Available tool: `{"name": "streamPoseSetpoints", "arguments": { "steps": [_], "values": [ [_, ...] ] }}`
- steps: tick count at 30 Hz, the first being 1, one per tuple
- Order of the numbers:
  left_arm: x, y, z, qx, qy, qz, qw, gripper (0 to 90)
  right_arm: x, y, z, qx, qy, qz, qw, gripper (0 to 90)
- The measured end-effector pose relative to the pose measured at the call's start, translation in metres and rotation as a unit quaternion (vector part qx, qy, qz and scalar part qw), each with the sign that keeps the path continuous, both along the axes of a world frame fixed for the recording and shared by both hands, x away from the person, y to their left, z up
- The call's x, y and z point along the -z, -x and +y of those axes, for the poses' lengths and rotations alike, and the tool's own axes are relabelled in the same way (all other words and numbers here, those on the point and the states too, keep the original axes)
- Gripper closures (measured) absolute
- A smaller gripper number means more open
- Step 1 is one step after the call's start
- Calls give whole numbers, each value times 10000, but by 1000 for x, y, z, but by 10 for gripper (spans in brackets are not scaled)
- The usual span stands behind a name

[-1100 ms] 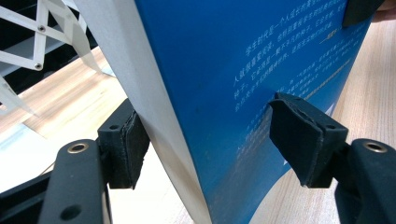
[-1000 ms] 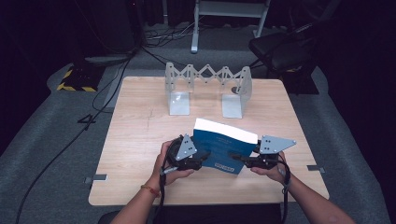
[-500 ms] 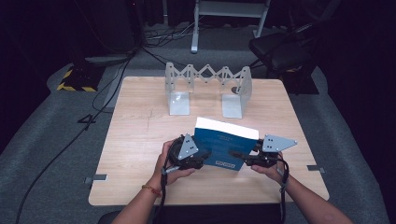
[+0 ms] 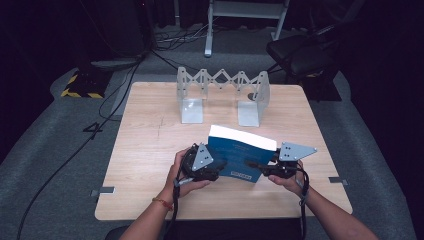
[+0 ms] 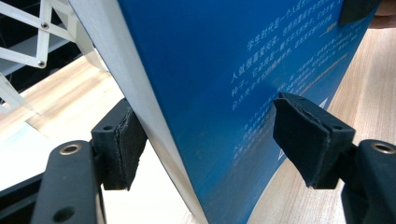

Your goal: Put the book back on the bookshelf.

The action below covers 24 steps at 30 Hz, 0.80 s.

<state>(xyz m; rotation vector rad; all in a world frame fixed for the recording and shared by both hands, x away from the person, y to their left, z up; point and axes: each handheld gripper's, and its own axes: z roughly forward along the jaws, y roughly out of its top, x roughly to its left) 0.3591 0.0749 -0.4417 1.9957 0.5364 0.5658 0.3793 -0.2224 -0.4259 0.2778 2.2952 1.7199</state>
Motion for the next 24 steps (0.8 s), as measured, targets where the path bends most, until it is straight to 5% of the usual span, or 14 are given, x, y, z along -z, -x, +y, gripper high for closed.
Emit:
{"name": "streamPoseSetpoints", "arguments": {
  "steps": [8,9,11,13,24],
  "values": [
    [1,2,26,-78,-520,322,9981,212,-5,-7,4,105,82,28,9999,618],
    [5,2,38,-172,-858,381,9954,205,-6,-11,3,135,86,50,9999,619],
    [8,1,45,-272,-968,499,9937,199,-6,-13,3,145,95,54,9998,619],
    [22,-4,69,-520,-988,971,9890,182,-8,-15,2,231,158,12,9996,620],
    [50,-12,104,-1152,-967,1594,9757,166,-13,-27,-6,566,80,79,9983,619]
  ]
}}
